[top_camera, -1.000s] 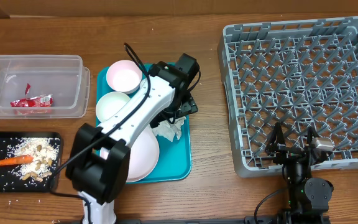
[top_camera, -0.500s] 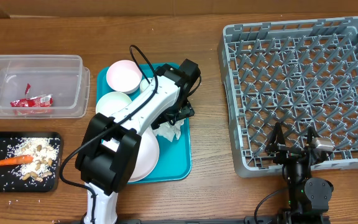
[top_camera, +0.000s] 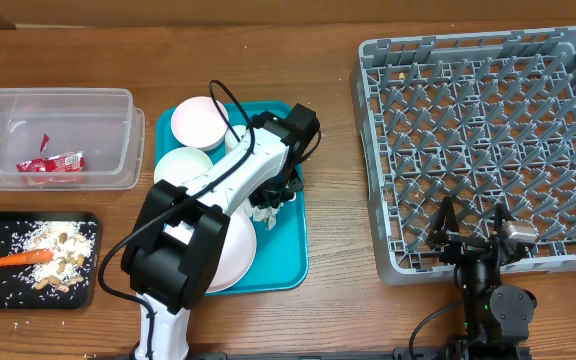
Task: Sort waste into correct bins and load items into the dishwasher
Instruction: 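Move the left gripper back to the tray and grasp the white napkin, then lift the napkin and drop it into the clear bin with the left gripper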
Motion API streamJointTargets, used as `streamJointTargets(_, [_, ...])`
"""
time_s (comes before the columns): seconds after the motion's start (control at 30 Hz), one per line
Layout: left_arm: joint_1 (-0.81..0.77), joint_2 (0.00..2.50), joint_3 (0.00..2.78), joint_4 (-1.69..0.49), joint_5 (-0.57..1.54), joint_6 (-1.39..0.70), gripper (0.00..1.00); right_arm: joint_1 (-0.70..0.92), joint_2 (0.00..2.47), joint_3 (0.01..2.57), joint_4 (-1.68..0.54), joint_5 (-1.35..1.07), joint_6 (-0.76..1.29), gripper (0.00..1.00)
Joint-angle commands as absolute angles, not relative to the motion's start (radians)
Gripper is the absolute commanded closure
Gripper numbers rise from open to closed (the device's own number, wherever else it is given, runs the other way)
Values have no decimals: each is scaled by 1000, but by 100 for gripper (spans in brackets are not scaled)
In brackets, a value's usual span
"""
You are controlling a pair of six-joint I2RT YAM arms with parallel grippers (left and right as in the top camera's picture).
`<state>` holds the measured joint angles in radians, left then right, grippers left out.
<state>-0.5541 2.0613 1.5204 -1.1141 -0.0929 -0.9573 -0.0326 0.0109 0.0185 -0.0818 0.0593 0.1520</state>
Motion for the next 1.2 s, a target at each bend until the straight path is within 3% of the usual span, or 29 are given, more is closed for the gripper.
streamJointTargets(0.0, [-550, 2066, 1519, -1129, -73, -908, 96, -33, 3, 8, -76, 66, 145, 0])
streamJointTargets(0.57, [-549, 2064, 1916, -1501, -58, -843, 96, -33, 3, 8, -76, 66, 145, 0])
streamJointTargets(0.8, [-513, 2019, 2199, -1625, -76, -773, 96, -33, 3, 8, -76, 66, 145, 0])
streamJointTargets(0.9, [-430, 1970, 2229, -1618, -141, -780, 96, -33, 3, 8, -76, 66, 145, 0])
streamJointTargets(1.17, [1, 1958, 2223, -1542, -150, -754, 96, -33, 3, 8, -76, 66, 145, 0])
